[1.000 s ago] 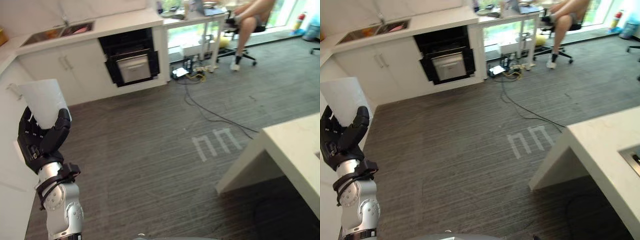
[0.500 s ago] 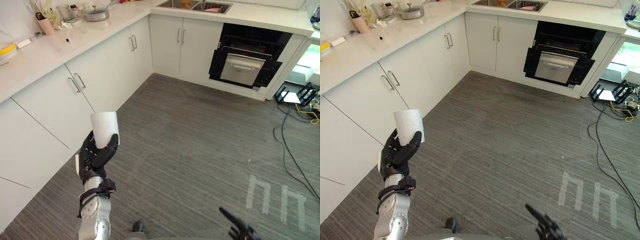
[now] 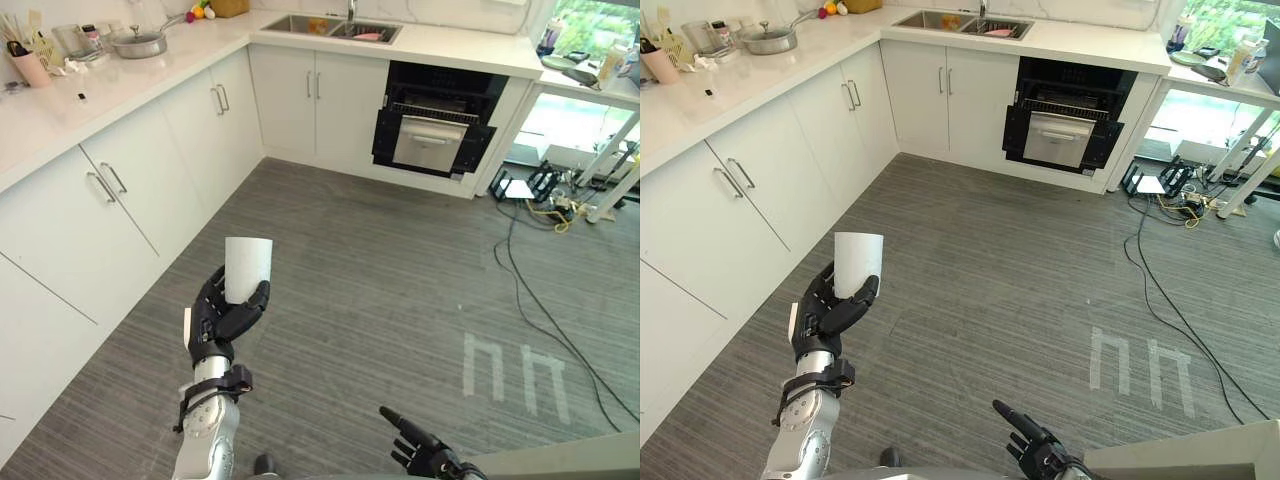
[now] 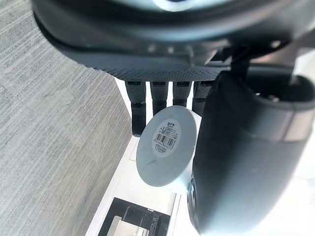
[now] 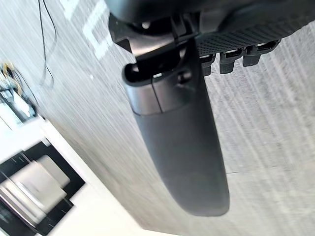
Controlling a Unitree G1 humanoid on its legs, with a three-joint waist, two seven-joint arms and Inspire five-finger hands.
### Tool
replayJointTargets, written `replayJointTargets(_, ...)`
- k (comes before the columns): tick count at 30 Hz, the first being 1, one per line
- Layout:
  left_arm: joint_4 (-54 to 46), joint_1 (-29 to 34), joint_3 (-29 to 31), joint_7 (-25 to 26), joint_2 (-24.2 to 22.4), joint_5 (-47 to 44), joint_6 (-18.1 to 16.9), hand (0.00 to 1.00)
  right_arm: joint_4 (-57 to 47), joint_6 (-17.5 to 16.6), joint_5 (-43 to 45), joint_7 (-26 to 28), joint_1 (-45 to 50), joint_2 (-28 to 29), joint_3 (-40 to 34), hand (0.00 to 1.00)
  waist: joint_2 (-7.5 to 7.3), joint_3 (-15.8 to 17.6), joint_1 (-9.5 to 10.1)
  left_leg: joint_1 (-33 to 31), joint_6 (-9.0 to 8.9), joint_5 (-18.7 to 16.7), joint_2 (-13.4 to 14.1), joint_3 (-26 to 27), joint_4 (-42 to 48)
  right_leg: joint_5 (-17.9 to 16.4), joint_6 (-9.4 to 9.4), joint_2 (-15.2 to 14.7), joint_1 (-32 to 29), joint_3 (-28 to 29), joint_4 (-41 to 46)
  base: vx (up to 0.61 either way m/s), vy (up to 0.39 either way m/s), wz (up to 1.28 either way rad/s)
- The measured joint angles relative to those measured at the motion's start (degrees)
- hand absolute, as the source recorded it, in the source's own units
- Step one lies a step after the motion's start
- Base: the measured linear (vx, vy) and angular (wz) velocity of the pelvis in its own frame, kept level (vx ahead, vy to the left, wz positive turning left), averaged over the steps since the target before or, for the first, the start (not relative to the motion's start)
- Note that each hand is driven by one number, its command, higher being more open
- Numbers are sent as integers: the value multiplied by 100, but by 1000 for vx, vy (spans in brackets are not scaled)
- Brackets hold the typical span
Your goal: Walk over to the sink, pick up the cup, carry it to the dishwasher, place the cup inside the dishwasher, then close the dishwasher door
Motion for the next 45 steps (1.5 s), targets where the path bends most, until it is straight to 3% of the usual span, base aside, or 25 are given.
replayJointTargets(4, -4, 7, -415, 96, -67, 278, 148, 0, 183, -221, -384, 140, 197, -52, -783, 100, -57, 91, -13, -530, 267, -1275, -158, -163, 2046, -1211, 213, -582, -171, -177, 1730, -34, 89, 30)
replayJointTargets(6, -10, -71, -798, 78, -32, 388, 222, 0, 324, -267, -258, 99, 461, -153, -815, 100, -88, 66, -37, -877, 789, -1826, -237, 173, 3261, -1483, 320, -904, -22, -511, 2254, 93, 210, 84)
replayJointTargets(7, -48, -117, -905, 78, -96, 409, 220, 0, 265, -440, 7, 74, 552, -203, -974, 100, 1, 131, -44, -871, 576, -2315, -234, 201, 3473, -1666, 104, -1119, -341, -552, 3441, 140, 186, 76)
replayJointTargets(8, -11, -136, -883, 94, -94, 417, 238, 0, 233, -499, 133, 40, 514, -211, -1029, 100, -95, 184, -35, -831, 604, -2422, -325, 211, 3551, -1574, -49, -1327, -648, -393, 4188, 154, 180, 37)
replayJointTargets(9, 27, -135, -872, 146, -40, 414, 343, 0, 203, -588, 218, 45, 481, -202, -1036, 100, -183, 205, -53, -673, 630, -2468, -430, 221, 3486, -1160, -555, -1537, -1038, -221, 5044, 128, 150, 11)
replayJointTargets(10, 35, -125, -880, 185, 26, 390, 414, 0, 209, -679, 245, 84, 453, -188, -1021, 100, -163, 231, -62, -463, 650, -2459, -485, 212, 3304, -707, -693, -1612, -1323, -28, 5599, 275, 106, 7)
replayJointTargets(11, 35, -123, -807, 217, 100, 379, 415, 0, 220, -788, 246, 171, 385, -118, -958, 100, -181, 235, -49, -159, 676, -2403, -477, 166, 2933, -883, -533, -1392, -1707, 122, 6015, 273, 26, 5)
replayJointTargets(14, 27, -360, -716, 211, 120, 377, 398, 0, 97, -954, 357, 294, 360, 84, -700, 100, -149, 226, -143, 258, 626, -2102, -456, -172, 2006, -1172, -377, -564, -2248, -5, 4723, 301, -47, 44)
replayJointTargets(16, 15, -689, -894, 176, 118, 385, 401, 0, 94, -950, 361, 263, 357, 111, -503, 100, -109, 286, -153, 492, 585, -2044, -409, -400, 1652, -977, -202, -236, -2498, 80, 3387, 347, -135, 76)
replayJointTargets(18, -83, -933, -1024, 143, 112, 396, 414, 0, 95, -949, 365, 229, 357, 124, -356, 100, -62, 330, -152, 828, 395, -2142, -354, -563, 1416, -69, -82, -132, -2642, 318, 1777, 539, -242, 59)
replayJointTargets(19, -195, -1002, -1053, 117, 131, 400, 452, 0, 91, -951, 365, 218, 363, 128, -294, 100, -86, 331, -151, 1068, 220, -2271, -316, -625, 1372, 848, -9, -136, -2525, 320, 1288, 524, -236, 34)
replayJointTargets(20, -225, -1008, -1053, 84, 97, 402, 450, 0, 93, -953, 364, 210, 369, 117, -296, 100, -15, 353, -154, 1211, 113, -2364, -267, -656, 1366, 1312, -236, -84, -2424, 281, 1301, 554, -228, 24)
replayJointTargets(22, -368, -1003, -1074, 12, -1, 394, 533, 0, -73, -963, 365, 84, 340, 84, -351, 100, 289, 394, -133, 1551, -19, -2336, 90, -450, 1384, 732, -463, 134, -2518, 239, 2320, 457, -176, 1)
replayJointTargets(26, -431, -840, -1107, -125, -152, 395, 532, 0, -600, -1144, 399, -61, 597, 255, -368, 100, 307, 330, -150, 1291, 66, -2140, 326, -490, 2761, -289, -482, 184, -2395, 133, 3084, 440, -237, 6)
replayJointTargets(27, -437, -744, -1105, -165, -243, 399, 526, 0, -628, -1237, 395, -75, 683, 304, -367, 100, 356, 334, -154, 798, 69, -1762, 546, -573, 3902, -518, -468, 280, -2177, 37, 3025, 368, -191, 16)
replayJointTargets(29, -456, -489, -1075, -186, -341, 512, 452, 0, -631, -1420, 382, -66, 872, 336, -346, 100, 446, 324, -127, 122, 53, -286, 917, -844, 5306, -702, -620, 588, -1609, 28, 2619, 402, -138, 2)
replayJointTargets(30, -480, -295, -1002, -223, -356, 512, 442, 0, -637, -1618, 345, -60, 1027, 319, -260, 100, 449, 312, -103, -150, 242, 382, 1136, -878, 5912, -775, -756, 829, -1139, 106, 2191, 483, -71, -11)
replayJointTargets(31, -493, -252, -904, -298, -366, 503, 442, 0, -662, -1875, 351, -63, 1071, 298, -196, 100, 475, 306, -115, -659, 546, -172, 1185, -838, 6716, -808, -814, 932, -807, 181, 1929, 495, -71, -10)
replayJointTargets(33, -495, -251, -776, -364, -348, 491, 441, 0, -846, -2086, 420, -66, 1039, 177, -71, 100, 383, 371, -82, -1293, 737, -1013, 964, -616, 6989, -826, -848, 968, -382, 505, 1617, 531, -79, -32)
replayJointTargets(35, -516, -246, -551, -477, -211, 480, 355, 0, -1205, -2255, 634, -111, 650, 27, 198, 100, 308, 384, 147, -1768, 670, -1710, 453, -116, 5054, -862, -696, 704, 114, 951, 1265, 737, 66, -108)
replayJointTargets(37, -681, -197, -497, -505, -213, 484, 220, 0, -1630, -2428, 655, -214, 361, -95, 493, 100, 311, 359, 192, -1868, 438, -1117, -181, -189, 2146, -1110, -381, 413, 300, 1231, 1162, 742, 212, -93)
replayJointTargets(38, -859, -66, -493, -511, -252, 491, 163, 0, -1682, -2474, 731, -257, 171, -126, 640, 100, 342, 321, 274, -1668, 778, 178, -297, -164, 1433, -1281, -228, 329, 428, 1462, 1083, 573, 231, -58)
replayJointTargets(39, -892, -112, -446, -509, -194, 496, 128, 0, -1654, -2471, 819, -327, -38, 27, 775, 100, 142, 347, 235, -1659, 784, -70, -432, -71, 1637, -1253, -308, 220, 504, 1645, 959, 551, 211, -45)
replayJointTargets(43, -909, -78, -249, -380, -187, 501, 117, 0, -1647, -2433, 811, -586, -280, 96, 1159, 100, 108, 373, 229, -1706, 847, -1030, -116, 75, 3249, -655, -365, 298, 849, 1767, 1176, 446, 104, -30)
replayJointTargets(45, -1025, 38, -232, -389, -241, 518, 24, 0, -1724, -2432, 811, -709, -148, 88, 1105, 100, 69, 245, 274, -1449, 679, -1217, -264, 166, 2699, -630, -293, 267, 676, 1650, 1998, 333, 115, -43)
